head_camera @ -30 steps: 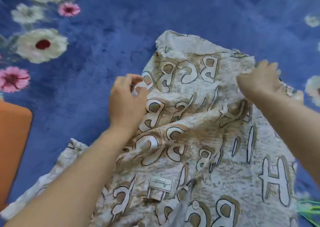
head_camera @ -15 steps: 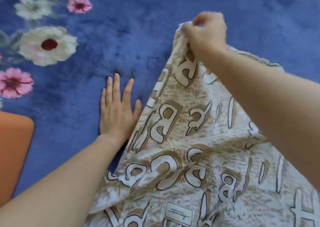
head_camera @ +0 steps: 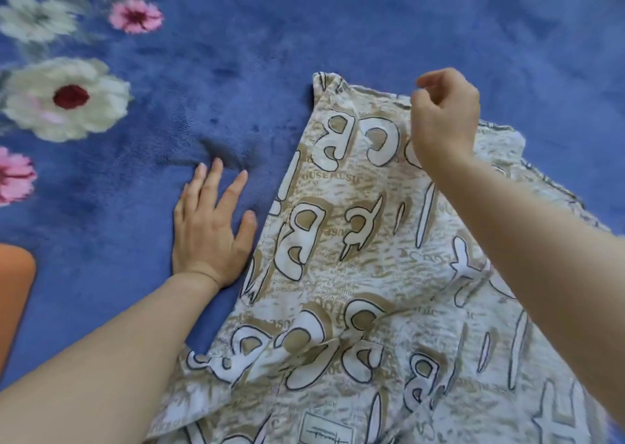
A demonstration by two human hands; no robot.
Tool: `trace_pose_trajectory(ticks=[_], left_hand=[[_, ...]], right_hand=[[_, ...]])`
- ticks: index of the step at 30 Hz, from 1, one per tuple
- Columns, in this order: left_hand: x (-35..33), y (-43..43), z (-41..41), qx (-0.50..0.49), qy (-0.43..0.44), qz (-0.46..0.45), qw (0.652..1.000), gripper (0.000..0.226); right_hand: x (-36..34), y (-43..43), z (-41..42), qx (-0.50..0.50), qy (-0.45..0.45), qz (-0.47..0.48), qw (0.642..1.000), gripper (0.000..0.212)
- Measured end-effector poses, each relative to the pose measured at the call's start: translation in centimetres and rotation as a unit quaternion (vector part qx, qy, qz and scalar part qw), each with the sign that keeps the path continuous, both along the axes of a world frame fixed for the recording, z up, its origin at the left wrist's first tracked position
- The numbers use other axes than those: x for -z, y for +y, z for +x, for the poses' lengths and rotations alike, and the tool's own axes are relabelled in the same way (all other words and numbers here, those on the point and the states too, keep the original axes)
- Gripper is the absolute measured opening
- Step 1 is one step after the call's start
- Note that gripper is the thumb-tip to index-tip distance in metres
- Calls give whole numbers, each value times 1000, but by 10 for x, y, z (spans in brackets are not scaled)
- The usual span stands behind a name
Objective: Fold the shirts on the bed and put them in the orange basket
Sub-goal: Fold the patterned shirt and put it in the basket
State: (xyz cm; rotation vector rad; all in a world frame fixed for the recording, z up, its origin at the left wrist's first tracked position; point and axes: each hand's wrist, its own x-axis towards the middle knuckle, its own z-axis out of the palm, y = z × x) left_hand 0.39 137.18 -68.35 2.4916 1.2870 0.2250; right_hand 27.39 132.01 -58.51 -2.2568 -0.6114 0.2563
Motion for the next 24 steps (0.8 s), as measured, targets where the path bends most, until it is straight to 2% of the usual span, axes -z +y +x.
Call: trace_pose_trajectory(ticks=[2,4,6,7,8,9,11,14,16,18,20,22,24], left_hand=[[-6,2,3,-19,-21,-24,999,63],[-23,3,11,-87,-70,-64,992,62],[-43,1,29,-134,-97,-90,982,59],[-50,0,39,-117,-88,-97,984,55],[-56,-7,50,-71,-67,-101,990,46],[-56,-12,61,-16,-50,-104,993,35],[-57,-13,77,18,-67,-102,992,21],[-56,4,75,-111,-120,-69,984,29],[-51,9,64,-152,-110,-72,980,31],[-53,-4,56,-139,-125,-73,980,30],[-66,-39,46,-91,-157,-34,983,32],[-83,-90,23,15,-197,7,980,30],[-93,-144,-10,133,-202,-66,968,27]], right_hand=[[-8,-42,13,90,-30,4,996,17],[-10,-86,24,198,-14,-12,980,12],[-5,-127,30,284,78,-63,954,32],[-2,-138,27,294,133,-100,941,47],[-1,-149,21,281,183,-130,933,51],[0,-155,15,251,218,-138,933,42],[-1,-150,8,200,221,-113,948,26],[-3,-142,3,165,194,-42,966,15],[-2,-142,-5,146,220,-25,964,40],[0,-145,-17,139,249,-17,958,58],[0,-158,-35,140,255,-14,957,57],[-1,-178,-64,145,265,-19,953,44],[0,-198,-94,142,280,-29,949,46]])
